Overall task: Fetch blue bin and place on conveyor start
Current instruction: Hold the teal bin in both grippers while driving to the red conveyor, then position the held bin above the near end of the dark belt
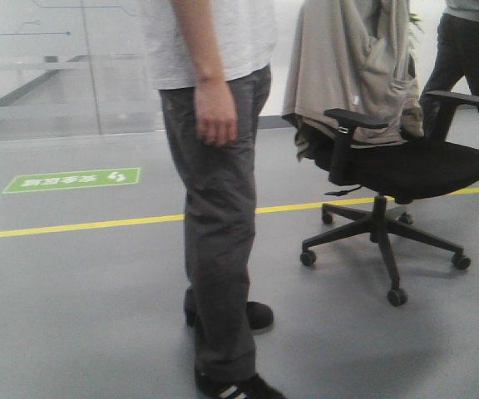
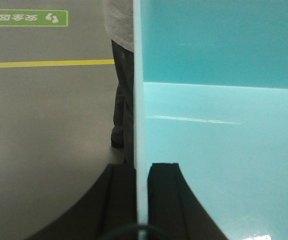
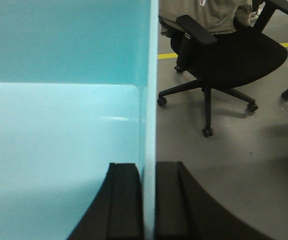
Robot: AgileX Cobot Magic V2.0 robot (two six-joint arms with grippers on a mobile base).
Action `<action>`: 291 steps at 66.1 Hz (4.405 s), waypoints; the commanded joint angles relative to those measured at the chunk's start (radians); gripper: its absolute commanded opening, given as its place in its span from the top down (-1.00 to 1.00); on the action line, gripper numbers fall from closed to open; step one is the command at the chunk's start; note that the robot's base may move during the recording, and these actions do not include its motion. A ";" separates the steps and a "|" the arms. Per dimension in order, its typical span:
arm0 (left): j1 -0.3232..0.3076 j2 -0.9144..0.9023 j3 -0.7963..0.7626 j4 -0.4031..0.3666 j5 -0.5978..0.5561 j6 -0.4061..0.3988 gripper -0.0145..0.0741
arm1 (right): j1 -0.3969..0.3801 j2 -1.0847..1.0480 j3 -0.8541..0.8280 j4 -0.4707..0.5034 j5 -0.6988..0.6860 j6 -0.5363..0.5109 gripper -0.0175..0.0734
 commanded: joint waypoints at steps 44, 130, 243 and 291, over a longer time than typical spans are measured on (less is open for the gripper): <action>-0.013 -0.007 -0.014 0.000 -0.061 -0.001 0.92 | 0.005 -0.007 -0.004 -0.018 -0.049 -0.005 0.97; -0.013 -0.007 -0.014 0.090 -0.061 -0.001 0.92 | 0.005 -0.007 -0.004 -0.018 -0.053 -0.005 0.97; -0.013 -0.007 -0.014 0.090 -0.061 -0.001 0.92 | 0.005 -0.007 -0.004 -0.018 -0.055 -0.005 0.97; -0.013 -0.007 -0.014 0.087 -0.065 -0.001 0.92 | 0.005 -0.007 -0.004 0.012 -0.089 -0.005 0.97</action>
